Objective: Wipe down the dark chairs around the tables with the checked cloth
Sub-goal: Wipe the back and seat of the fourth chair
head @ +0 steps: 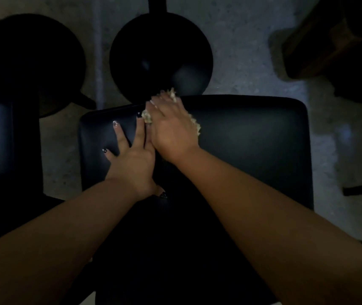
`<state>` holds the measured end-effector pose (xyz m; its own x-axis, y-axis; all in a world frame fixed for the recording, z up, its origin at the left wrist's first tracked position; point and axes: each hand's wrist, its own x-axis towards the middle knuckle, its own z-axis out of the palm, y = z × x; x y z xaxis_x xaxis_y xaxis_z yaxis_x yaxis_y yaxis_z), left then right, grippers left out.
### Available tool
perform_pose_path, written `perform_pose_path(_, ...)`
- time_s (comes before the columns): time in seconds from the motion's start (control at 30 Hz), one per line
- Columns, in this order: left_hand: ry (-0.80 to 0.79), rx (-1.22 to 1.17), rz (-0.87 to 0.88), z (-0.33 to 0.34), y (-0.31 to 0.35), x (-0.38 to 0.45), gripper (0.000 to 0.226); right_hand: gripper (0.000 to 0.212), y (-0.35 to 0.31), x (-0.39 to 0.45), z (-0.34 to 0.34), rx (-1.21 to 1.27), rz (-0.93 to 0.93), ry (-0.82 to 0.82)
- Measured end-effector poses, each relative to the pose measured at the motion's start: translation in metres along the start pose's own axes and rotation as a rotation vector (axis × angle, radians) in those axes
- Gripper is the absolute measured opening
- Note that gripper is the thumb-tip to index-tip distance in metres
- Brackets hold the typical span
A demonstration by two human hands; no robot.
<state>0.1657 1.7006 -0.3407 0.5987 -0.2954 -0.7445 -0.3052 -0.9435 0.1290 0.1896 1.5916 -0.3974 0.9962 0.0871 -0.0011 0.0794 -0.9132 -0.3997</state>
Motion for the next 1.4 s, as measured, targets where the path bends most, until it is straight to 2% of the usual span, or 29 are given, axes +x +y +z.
perform_pose_path(0.07,0.018,0.007,-0.006,0.0,0.001,0.0,0.151,0.051,0.024,-0.013,-0.011,-0.02,-0.052,-0.005)
perform_pose_path(0.13,0.032,0.015,-0.013,0.0,0.002,-0.001,0.153,0.054,0.066,-0.036,-0.027,-0.024,-0.021,0.081)
perform_pose_path(0.27,0.052,0.026,-0.021,0.001,0.003,0.001,0.155,0.052,0.163,-0.093,-0.068,-0.115,0.379,0.16)
perform_pose_path(0.33,0.059,0.026,-0.023,0.002,0.003,0.002,0.156,0.054,0.189,-0.107,-0.081,-0.101,0.545,0.217)
perform_pose_path(0.57,0.07,0.02,-0.039,0.003,0.005,0.002,0.156,0.046,0.174,-0.126,-0.072,0.017,0.861,0.396)
perform_pose_path(0.7,0.078,0.008,-0.044,0.003,0.005,-0.002,0.155,0.051,0.152,-0.169,-0.062,0.03,0.871,0.375)
perform_pose_path(0.83,0.098,-0.002,-0.038,0.004,0.002,-0.003,0.152,0.049,0.165,-0.138,-0.066,0.018,0.878,0.366)
perform_pose_path(0.93,0.111,0.003,-0.035,0.006,0.001,-0.002,0.152,0.053,0.151,-0.112,-0.056,-0.056,0.697,0.352)
perform_pose_path(1.0,0.115,-0.007,-0.03,0.007,0.0,-0.001,0.152,0.053,0.11,-0.127,-0.039,-0.032,0.384,0.248)
perform_pose_path(1.07,0.121,-0.008,-0.028,0.008,0.0,0.0,0.152,0.054,0.072,-0.156,-0.029,0.007,0.012,0.078)
perform_pose_path(1.13,0.119,-0.006,-0.032,0.008,0.0,-0.001,0.151,0.05,0.077,-0.164,-0.03,-0.065,-0.28,-0.1)
perform_pose_path(1.17,0.118,-0.007,-0.032,0.008,0.0,0.0,0.151,0.045,0.092,-0.156,-0.034,-0.079,-0.35,-0.134)
perform_pose_path(1.2,0.12,-0.007,-0.03,0.008,0.0,0.0,0.151,0.042,0.108,-0.144,-0.037,-0.07,-0.332,-0.109)
perform_pose_path(1.23,0.122,-0.005,-0.028,0.009,0.0,0.001,0.151,0.043,0.122,-0.128,-0.044,-0.037,-0.216,-0.05)
perform_pose_path(1.33,0.119,0.004,-0.026,0.01,-0.001,0.003,0.152,0.056,0.142,-0.08,-0.057,-0.091,0.372,0.195)
perform_pose_path(1.37,0.116,0.008,-0.029,0.01,0.0,0.004,0.153,0.058,0.131,-0.074,-0.052,-0.122,0.469,0.241)
perform_pose_path(1.4,0.117,0.01,-0.029,0.01,0.0,0.004,0.154,0.059,0.115,-0.074,-0.044,-0.129,0.475,0.272)
